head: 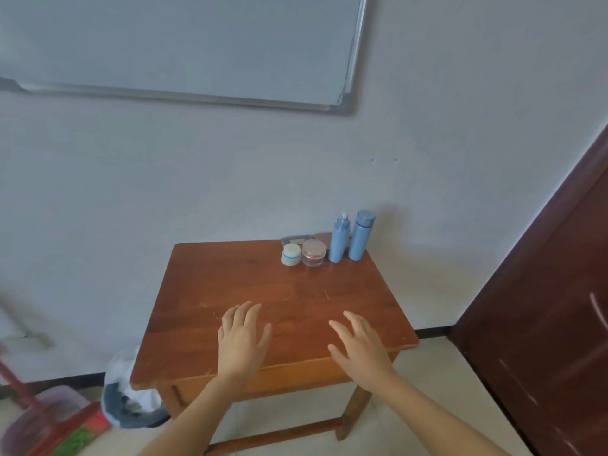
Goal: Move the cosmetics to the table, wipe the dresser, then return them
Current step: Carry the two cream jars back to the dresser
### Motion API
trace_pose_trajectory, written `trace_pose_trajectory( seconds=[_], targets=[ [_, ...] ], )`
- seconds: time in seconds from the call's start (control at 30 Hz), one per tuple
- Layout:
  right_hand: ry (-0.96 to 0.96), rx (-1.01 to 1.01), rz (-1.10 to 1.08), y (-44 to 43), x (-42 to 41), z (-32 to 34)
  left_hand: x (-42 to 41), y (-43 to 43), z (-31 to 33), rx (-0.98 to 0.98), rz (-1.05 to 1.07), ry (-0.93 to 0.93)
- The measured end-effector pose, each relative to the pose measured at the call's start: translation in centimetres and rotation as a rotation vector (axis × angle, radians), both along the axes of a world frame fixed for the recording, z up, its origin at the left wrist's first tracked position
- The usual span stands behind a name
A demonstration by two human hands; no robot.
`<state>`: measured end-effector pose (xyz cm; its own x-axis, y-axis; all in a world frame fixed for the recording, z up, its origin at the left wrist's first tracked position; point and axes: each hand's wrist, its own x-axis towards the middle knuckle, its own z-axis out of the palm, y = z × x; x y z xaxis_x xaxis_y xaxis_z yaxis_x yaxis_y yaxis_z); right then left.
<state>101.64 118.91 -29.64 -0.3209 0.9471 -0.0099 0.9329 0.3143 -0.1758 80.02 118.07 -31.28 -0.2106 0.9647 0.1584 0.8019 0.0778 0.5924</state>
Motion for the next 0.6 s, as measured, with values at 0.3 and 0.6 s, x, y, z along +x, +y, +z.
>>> trace_pose_trajectory(
  seconds=[0.3, 0.6],
  targets=[
    [0.016, -0.102, 0.017, 7.3, -0.2, -2.6, 0.1, 6.7, -3.2, -0.113, 0.022, 0.022],
    [-0.047, -0.096, 0.021, 17.2, -3.7, -1.9, -1.7, 17.5, -3.9, -0.134, -0.040, 0.030]
  ],
)
